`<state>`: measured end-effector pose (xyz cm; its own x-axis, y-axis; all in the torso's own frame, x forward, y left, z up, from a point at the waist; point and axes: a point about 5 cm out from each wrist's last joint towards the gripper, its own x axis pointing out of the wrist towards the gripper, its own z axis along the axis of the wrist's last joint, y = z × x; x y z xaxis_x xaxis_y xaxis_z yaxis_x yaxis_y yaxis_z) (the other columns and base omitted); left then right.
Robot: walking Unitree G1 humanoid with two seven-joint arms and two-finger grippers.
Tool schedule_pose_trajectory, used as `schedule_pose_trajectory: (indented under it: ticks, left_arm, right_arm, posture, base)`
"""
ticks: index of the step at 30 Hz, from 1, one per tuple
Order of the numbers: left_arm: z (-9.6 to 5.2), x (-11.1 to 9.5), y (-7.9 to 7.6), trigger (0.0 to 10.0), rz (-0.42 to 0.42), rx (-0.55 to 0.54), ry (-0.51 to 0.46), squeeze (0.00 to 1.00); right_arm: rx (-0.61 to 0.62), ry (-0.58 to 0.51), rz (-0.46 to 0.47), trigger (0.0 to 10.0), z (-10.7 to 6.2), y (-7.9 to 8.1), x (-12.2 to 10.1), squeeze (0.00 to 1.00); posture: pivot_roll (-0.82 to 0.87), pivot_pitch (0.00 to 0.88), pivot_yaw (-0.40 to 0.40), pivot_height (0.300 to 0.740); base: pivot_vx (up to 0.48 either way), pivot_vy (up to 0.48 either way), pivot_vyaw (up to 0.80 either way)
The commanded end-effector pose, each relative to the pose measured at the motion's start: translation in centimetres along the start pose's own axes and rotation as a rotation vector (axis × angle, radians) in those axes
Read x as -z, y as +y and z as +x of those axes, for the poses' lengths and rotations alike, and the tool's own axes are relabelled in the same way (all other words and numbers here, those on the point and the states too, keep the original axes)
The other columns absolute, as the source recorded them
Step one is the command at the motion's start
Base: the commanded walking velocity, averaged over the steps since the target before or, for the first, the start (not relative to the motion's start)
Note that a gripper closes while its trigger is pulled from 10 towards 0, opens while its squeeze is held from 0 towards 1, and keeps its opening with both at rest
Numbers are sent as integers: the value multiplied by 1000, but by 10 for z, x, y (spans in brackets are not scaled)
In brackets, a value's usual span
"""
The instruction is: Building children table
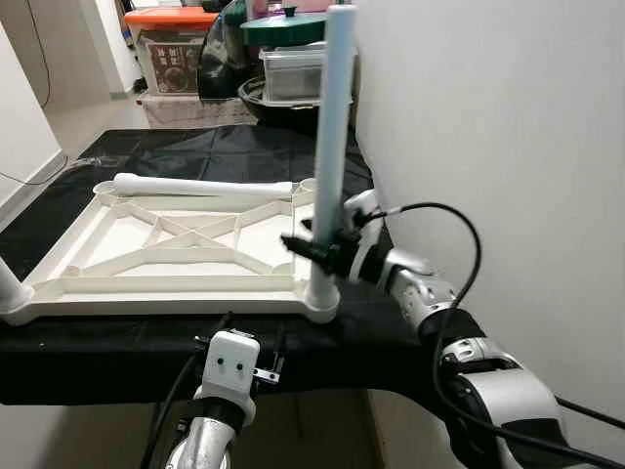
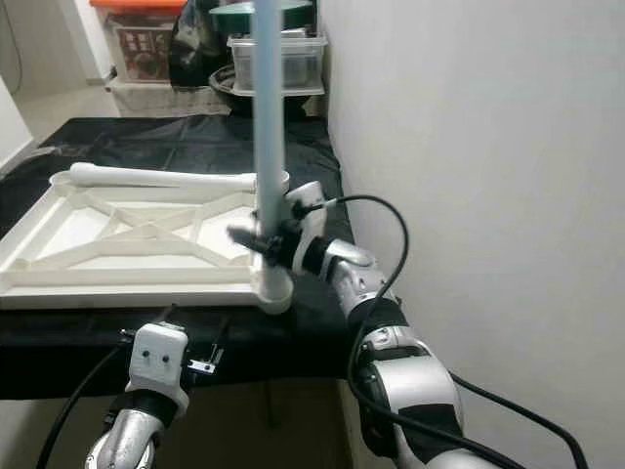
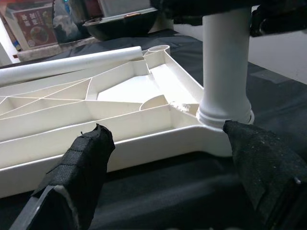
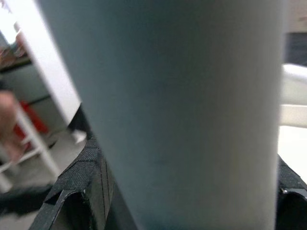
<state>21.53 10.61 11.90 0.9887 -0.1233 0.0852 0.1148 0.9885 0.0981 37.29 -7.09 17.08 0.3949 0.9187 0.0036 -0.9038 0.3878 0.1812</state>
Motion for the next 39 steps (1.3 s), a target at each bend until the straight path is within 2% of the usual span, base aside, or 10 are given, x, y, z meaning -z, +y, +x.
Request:
schedule_pose_trajectory:
  ticks: [1,5,6,13,26,34,35,36,37,39]
  left_arm:
    - [-2,6,1,10000,3,3,21,0]
    - [-2,6,0,10000,2,2,21,0]
    - [-3,6,-1,10000,2,2,21,0]
    - [-3,6,-2,10000,0,1,22,0]
    - [-4,9,0,10000,-2,-1,29,0]
    - [-5,11,1,10000,-3,-1,36,0]
    - [-5,11,0,10000,-3,0,37,0]
    - [-5,11,0,10000,-2,1,37,0]
    - [-5,11,0,10000,-3,1,37,0]
    - [-5,12,0,10000,-3,1,37,0]
  right_arm:
    - [-115,42,-6,10000,11,10,1,0]
    - [-179,52,-1,10000,16,16,1,0]
    - [-211,53,-10,0,20,19,0,0]
    - [-204,37,-34,0,26,23,2,0]
    - [1192,-83,43,0,-32,-43,16,0]
    - [1406,-139,84,0,-38,-30,37,0]
    - [1359,-150,108,9216,-26,-23,42,0]
    - [1348,-157,130,9216,-22,-21,42,0]
    - [1294,-183,118,10000,-17,-20,37,1000]
    - [1256,-200,105,10000,-14,-19,34,1000]
  posture:
    - [107,0,-20,740]
    - [108,0,-23,740]
    - [108,0,-25,740]
    - [106,0,-23,740]
    - [75,0,-5,740]
    - [66,0,4,740]
    - [66,0,4,740]
    - [66,0,4,740]
    - [70,0,-2,740]
    - [70,0,-2,740]
  base:
    - [0,0,0]
    - [0,0,0]
    - [0,0,0]
    - [0,0,0]
    - [0,0,0]
    - [0,0,0]
    - [0,0,0]
    - [0,0,0]
    - [0,0,0]
    - [0,0,0]
